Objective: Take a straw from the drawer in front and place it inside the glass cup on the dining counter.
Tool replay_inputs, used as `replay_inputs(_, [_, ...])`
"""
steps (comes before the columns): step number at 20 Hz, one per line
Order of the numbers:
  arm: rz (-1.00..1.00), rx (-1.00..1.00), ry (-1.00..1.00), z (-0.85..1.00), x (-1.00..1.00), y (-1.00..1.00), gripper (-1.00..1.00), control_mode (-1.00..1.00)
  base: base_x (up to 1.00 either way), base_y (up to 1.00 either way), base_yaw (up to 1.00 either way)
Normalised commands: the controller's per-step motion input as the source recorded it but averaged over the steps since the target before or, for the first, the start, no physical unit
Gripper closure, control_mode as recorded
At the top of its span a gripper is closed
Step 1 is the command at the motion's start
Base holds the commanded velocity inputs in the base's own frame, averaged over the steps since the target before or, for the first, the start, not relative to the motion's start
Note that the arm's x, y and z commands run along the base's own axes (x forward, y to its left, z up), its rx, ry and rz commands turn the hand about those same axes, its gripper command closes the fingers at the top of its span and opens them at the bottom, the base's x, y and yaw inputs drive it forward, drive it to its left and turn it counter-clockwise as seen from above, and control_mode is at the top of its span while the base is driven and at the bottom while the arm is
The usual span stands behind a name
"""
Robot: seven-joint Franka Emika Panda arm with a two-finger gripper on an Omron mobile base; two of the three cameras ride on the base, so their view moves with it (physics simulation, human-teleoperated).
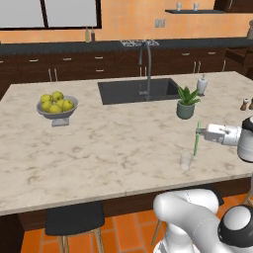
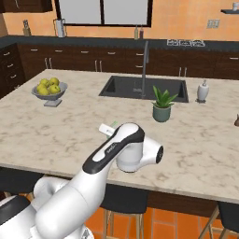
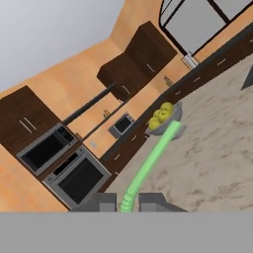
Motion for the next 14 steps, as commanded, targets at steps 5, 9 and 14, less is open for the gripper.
replay_inputs(5, [0.0, 0.0, 0.0, -0.09, 0.03, 0.01, 1.0, -1.0, 0.0, 0.0, 0.0])
replay_inputs(9, [0.0, 0.0, 0.0, -0.14, 0.0, 0.06, 1.0, -1.0, 0.0, 0.0, 0.0])
replay_inputs(14, [0.0, 0.0, 0.0, -0.09, 0.17, 0.12, 1.0, -1.0, 0.0, 0.0, 0.0])
